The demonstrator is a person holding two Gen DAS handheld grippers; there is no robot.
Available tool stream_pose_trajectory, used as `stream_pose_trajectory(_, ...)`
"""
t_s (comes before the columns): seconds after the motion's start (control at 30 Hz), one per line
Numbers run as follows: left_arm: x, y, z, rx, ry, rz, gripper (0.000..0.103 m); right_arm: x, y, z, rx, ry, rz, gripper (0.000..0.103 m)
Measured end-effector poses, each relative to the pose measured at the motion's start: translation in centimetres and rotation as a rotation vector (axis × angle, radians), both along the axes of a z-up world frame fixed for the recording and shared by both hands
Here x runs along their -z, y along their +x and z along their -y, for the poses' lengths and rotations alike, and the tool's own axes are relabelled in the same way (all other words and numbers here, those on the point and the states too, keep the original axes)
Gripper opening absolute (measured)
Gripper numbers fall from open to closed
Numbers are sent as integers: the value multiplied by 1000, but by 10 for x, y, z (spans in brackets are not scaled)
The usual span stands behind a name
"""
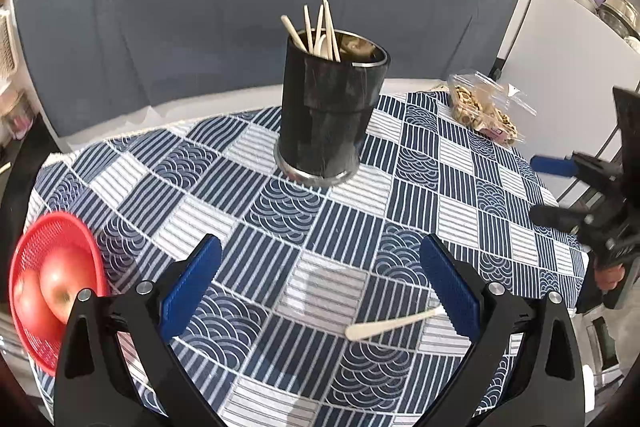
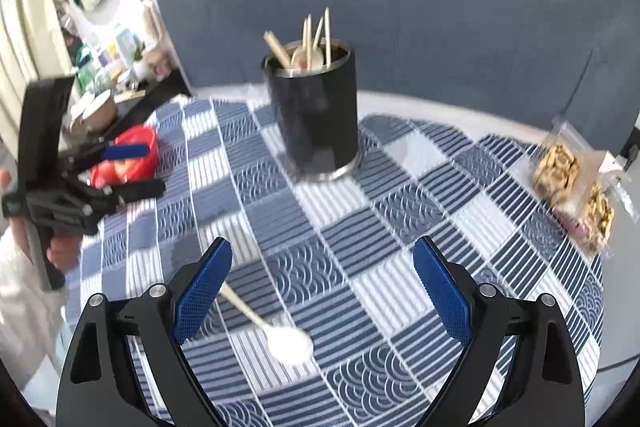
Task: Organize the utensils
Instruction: 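Move both tools back toward the white spoon on the cloth, then close the right tool on the spoon bowl while the left tool grips its handle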
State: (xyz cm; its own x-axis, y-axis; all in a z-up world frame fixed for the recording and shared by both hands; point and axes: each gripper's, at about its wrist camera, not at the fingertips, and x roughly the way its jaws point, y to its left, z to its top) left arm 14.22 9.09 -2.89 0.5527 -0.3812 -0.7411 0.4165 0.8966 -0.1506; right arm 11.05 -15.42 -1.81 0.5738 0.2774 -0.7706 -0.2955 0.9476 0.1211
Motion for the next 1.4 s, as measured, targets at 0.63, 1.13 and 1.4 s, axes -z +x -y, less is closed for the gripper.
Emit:
stream_pose_trajectory(0.63, 63, -19, -6, -71, 86, -64, 97, 107, -31, -19, -144, -105, -160, 88)
stream_pose_trajectory(1.13, 95, -14, -8, -33, 93, -151, 97, 124, -24, -35, -208, -155, -128, 39)
stream_pose_trajectory(1.4, 94, -11, 4, 48, 79, -169, 97, 116, -5, -26, -195, -37, -204, 38)
